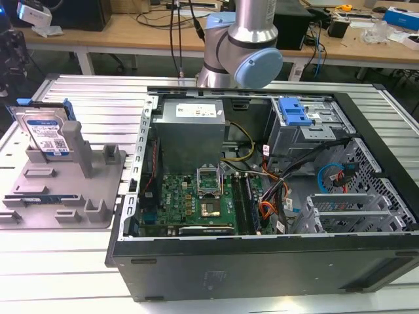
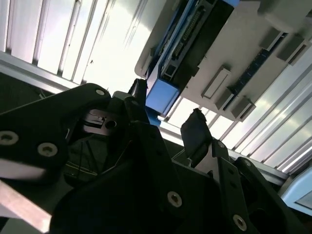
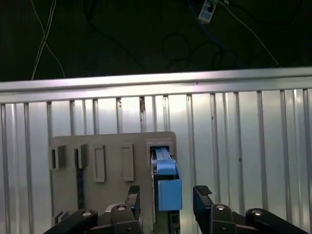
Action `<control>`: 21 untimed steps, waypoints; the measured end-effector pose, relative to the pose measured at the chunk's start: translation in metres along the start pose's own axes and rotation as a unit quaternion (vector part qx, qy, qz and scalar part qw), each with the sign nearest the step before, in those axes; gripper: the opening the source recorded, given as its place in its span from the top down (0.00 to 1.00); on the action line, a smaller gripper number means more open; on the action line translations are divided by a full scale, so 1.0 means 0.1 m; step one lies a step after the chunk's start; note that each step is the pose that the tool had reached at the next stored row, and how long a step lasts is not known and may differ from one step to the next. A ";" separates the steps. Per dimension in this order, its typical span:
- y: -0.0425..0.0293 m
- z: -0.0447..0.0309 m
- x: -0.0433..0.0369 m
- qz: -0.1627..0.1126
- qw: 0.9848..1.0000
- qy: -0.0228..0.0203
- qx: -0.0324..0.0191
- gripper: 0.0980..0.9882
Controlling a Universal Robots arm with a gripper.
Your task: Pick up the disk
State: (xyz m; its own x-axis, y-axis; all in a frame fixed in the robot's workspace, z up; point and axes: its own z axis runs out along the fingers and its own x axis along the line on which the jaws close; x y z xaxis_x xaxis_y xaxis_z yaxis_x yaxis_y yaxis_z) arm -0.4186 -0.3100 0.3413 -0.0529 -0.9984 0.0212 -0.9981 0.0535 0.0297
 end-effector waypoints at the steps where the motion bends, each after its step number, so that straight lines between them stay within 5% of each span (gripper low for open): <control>1: -0.003 0.006 -0.001 0.001 1.000 0.000 0.000 0.48; 8: -0.006 0.025 -0.001 0.001 1.000 0.000 0.000 0.48; 18: -0.009 0.154 0.004 0.000 1.000 0.001 0.000 0.48; 21: -0.009 0.190 0.004 -0.024 1.000 0.002 0.000 0.48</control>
State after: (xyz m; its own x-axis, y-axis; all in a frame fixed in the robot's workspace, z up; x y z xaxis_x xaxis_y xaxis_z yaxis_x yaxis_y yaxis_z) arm -0.4183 -0.3108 0.3223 -0.0053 -0.9997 0.0235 -0.9995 0.0060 0.0298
